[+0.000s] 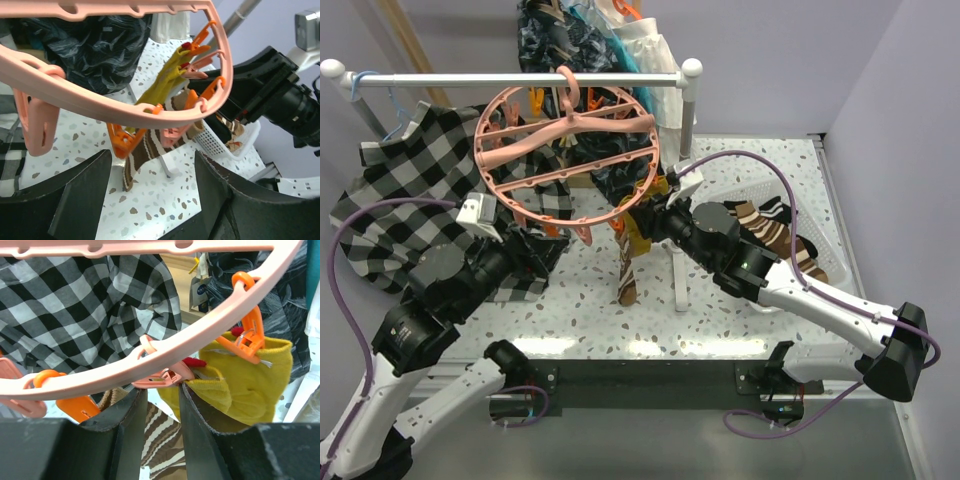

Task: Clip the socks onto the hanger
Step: Open the clamp at the hanger.

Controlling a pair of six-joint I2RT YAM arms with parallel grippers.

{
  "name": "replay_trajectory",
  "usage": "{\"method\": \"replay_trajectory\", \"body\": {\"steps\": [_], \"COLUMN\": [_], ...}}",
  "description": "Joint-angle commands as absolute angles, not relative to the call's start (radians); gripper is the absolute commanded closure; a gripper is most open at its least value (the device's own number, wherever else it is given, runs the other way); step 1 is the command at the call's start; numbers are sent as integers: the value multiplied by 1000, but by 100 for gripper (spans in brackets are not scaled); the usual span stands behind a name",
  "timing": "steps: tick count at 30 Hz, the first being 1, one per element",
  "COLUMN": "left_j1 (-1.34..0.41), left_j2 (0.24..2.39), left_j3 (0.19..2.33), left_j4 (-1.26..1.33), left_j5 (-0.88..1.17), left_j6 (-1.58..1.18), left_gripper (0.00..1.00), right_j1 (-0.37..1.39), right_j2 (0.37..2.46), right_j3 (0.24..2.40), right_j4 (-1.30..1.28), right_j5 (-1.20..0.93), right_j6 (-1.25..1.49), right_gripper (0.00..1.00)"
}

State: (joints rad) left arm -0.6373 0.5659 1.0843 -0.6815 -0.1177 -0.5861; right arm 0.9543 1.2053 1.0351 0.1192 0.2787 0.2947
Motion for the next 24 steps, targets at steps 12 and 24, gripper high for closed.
{"method": "replay_trajectory", "body": {"steps": [12, 24], "left_j1": [-637, -637], "left_j2": [598, 643], "left_j3": [1043, 1037], "left_j4": [-519, -497], "left_j5": [166, -60], "left_j6": [-555, -597], "left_gripper": [33, 27], "right_j1": [951, 953], "right_j2": [1219, 1221], "right_j3": [1103, 1098], "right_j4": [144, 158], "right_j5": [250, 241], "right_j6": [288, 290], "right_gripper": [63, 63]}}
